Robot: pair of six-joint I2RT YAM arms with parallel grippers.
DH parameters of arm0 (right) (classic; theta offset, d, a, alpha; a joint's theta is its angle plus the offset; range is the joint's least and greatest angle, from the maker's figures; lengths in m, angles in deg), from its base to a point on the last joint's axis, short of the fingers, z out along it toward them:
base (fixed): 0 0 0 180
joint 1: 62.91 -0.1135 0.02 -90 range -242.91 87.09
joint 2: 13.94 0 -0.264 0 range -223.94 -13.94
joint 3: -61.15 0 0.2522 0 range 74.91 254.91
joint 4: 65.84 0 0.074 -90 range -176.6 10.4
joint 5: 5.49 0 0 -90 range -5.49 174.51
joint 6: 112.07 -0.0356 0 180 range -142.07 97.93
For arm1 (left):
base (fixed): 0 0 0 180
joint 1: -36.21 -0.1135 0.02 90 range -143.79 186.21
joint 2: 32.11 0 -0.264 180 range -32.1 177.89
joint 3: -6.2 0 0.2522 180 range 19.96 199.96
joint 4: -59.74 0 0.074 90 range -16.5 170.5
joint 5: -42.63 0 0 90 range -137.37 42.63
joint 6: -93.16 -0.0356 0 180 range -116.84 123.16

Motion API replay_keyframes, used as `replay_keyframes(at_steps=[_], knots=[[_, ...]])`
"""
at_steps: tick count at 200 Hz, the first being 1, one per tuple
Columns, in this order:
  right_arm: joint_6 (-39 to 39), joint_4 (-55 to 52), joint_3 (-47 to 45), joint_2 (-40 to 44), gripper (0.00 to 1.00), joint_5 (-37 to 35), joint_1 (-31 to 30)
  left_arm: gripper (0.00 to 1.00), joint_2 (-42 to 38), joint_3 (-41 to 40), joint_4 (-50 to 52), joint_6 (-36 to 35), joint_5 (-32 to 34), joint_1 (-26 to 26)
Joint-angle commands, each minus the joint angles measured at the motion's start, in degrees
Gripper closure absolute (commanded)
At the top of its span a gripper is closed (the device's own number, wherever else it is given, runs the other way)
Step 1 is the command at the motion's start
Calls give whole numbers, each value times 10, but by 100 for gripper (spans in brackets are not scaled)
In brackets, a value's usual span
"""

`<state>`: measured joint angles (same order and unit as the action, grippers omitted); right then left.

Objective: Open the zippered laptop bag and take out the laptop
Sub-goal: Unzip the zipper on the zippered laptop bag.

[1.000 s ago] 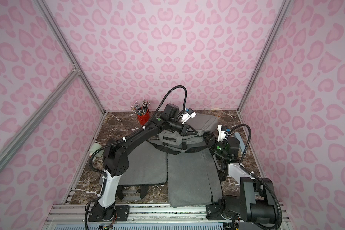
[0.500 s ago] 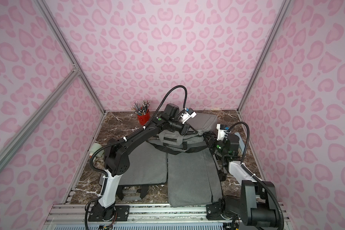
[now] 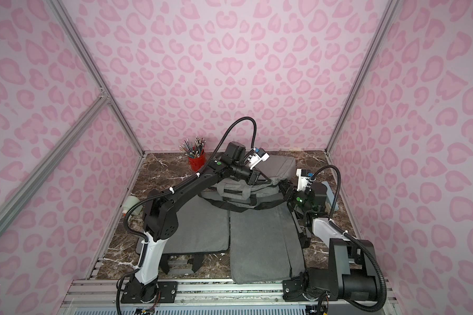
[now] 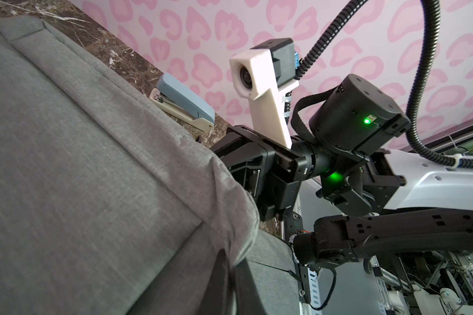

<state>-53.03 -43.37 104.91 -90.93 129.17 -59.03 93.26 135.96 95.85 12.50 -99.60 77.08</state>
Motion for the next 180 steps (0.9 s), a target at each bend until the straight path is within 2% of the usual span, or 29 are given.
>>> replay_keyframes(at_steps=[1, 54, 106, 157, 180], knots=[[-19, 67, -7, -1, 86, 23, 1, 97, -3, 11, -33, 0, -76, 2], [-35, 128, -29, 21, 79, 31, 6, 97, -1, 11, -36, 2, -80, 1], [-28, 124, -18, 5, 81, 41, 3, 97, 1, 11, -41, 6, -85, 1], [-35, 130, -25, 2, 100, 40, 4, 97, 1, 12, -39, 5, -81, 0], [-26, 117, -28, 8, 100, 40, 5, 97, 0, 12, -38, 5, -80, -1]])
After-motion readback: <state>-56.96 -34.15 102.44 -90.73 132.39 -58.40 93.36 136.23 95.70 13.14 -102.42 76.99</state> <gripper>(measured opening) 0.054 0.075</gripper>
